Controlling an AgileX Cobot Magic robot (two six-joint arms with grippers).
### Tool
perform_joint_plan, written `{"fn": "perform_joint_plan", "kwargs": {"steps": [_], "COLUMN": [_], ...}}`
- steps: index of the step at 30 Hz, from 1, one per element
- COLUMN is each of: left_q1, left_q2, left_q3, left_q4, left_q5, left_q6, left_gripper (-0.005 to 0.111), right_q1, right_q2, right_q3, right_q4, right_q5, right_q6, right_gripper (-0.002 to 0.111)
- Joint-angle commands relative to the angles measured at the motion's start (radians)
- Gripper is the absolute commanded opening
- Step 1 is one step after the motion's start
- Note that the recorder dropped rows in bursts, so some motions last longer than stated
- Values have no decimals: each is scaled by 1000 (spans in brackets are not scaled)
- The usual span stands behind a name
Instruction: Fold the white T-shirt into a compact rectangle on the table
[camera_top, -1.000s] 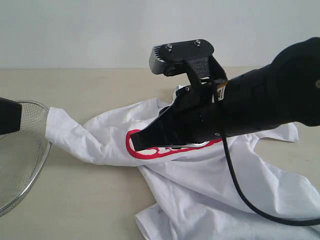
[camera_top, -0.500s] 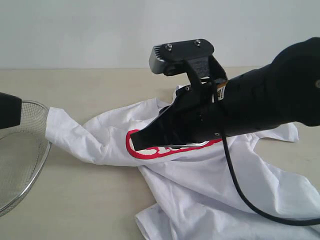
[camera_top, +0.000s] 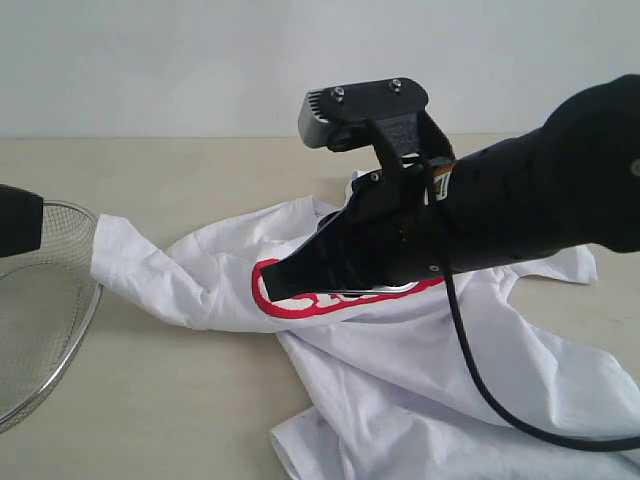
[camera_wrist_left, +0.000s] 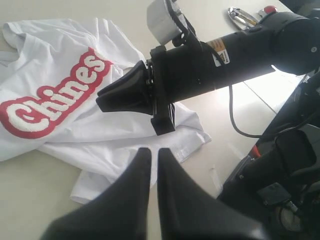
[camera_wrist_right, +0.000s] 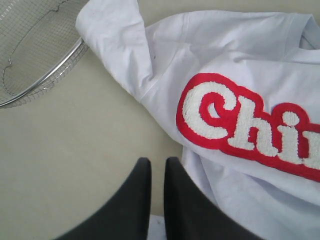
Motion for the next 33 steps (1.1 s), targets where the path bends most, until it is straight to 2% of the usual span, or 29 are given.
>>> {"fn": "perform_joint_plan", "kwargs": {"steps": [1,33], "left_q1": [-3,-3], "left_q2": [-6,-6], "left_q3": [4,4], "left_q4": [-7,-38], "left_q5": [-2,-6], "left_q6": [3,3], "left_gripper": [5,5], "right_q1": [-1,-1], "right_q2": [-9,-9], "right_q3": [4,4], "right_q4": [-5,-5], "right_q5": [-11,-11], "right_q6": [-3,-3], "right_gripper": [6,6]}}
